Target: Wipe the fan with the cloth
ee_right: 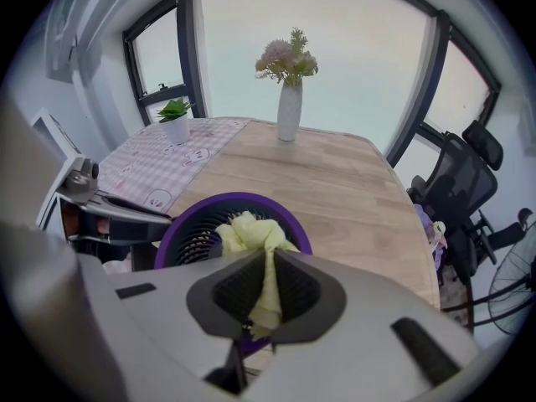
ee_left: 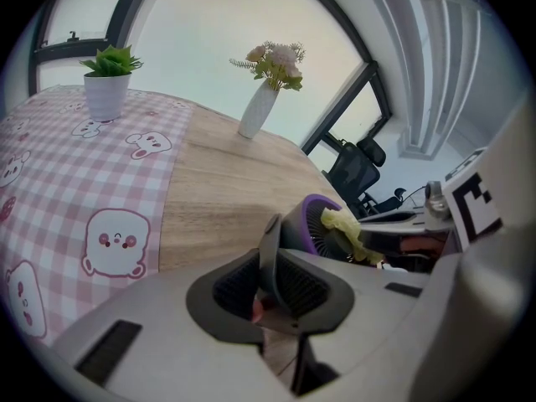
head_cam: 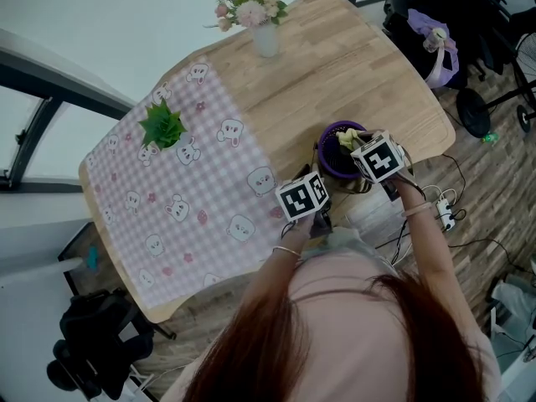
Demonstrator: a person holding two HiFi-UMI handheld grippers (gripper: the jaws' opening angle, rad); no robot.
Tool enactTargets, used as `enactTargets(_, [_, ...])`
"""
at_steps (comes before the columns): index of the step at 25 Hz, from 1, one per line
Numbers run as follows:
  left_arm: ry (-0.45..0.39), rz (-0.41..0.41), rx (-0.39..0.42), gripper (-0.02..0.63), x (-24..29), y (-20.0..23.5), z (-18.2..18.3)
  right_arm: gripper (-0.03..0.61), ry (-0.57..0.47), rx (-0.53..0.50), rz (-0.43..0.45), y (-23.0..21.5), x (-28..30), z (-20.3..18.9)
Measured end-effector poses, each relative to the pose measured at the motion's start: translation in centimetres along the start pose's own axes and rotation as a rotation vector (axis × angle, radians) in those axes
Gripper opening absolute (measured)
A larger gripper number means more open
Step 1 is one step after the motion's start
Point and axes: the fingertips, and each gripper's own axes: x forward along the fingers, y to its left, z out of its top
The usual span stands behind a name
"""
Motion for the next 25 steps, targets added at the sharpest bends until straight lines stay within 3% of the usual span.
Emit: enactTargets(25, [-0.009, 0.012, -0.01, 0.063, 0.0, 0.0, -0.1, 0.026, 0.067, 0.024, -0.025, 0.6, -1.1, -2.1])
